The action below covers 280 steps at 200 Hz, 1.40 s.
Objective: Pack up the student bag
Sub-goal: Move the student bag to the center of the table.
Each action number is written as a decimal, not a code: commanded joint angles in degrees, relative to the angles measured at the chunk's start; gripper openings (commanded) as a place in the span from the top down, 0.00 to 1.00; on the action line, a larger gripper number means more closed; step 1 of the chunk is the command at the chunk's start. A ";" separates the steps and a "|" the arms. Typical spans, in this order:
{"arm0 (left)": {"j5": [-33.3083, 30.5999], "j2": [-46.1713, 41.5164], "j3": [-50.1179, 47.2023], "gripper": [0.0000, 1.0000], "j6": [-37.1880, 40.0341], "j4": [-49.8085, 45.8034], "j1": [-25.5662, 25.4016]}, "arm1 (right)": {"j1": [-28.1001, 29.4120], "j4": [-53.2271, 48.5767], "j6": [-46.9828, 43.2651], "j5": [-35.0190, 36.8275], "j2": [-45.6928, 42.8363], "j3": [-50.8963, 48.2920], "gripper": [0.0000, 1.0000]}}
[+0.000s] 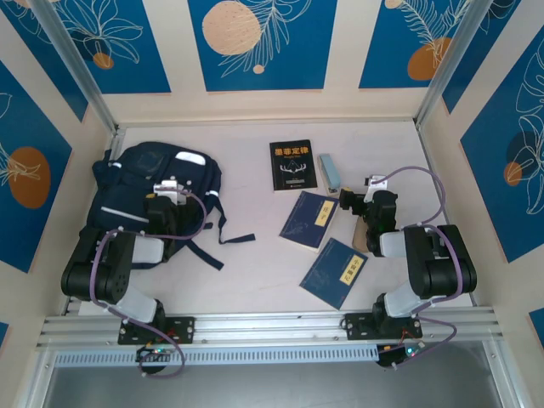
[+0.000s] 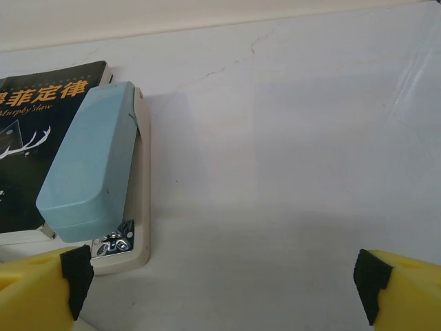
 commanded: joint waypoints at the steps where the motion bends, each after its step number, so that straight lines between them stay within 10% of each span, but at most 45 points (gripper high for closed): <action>1: 1.14 -0.11 0.29 0.00 0.54 0.78 0.43 | -0.04 1.08 -0.10 1.02 0.03 0.85 0.01; 156: 1.19 -2.98 0.99 0.00 0.57 -2.65 0.42 | 0.23 -1.47 -0.79 0.34 -3.91 0.80 0.01; 222: 0.65 -21.37 13.98 0.00 -6.96 -40.23 0.18 | 1.12 -32.52 9.93 6.18 -23.52 10.57 0.01; 280: 3.69 -22.81 29.54 0.00 -19.08 -73.06 0.15 | 1.73 -62.31 23.53 -7.82 -23.18 27.29 0.01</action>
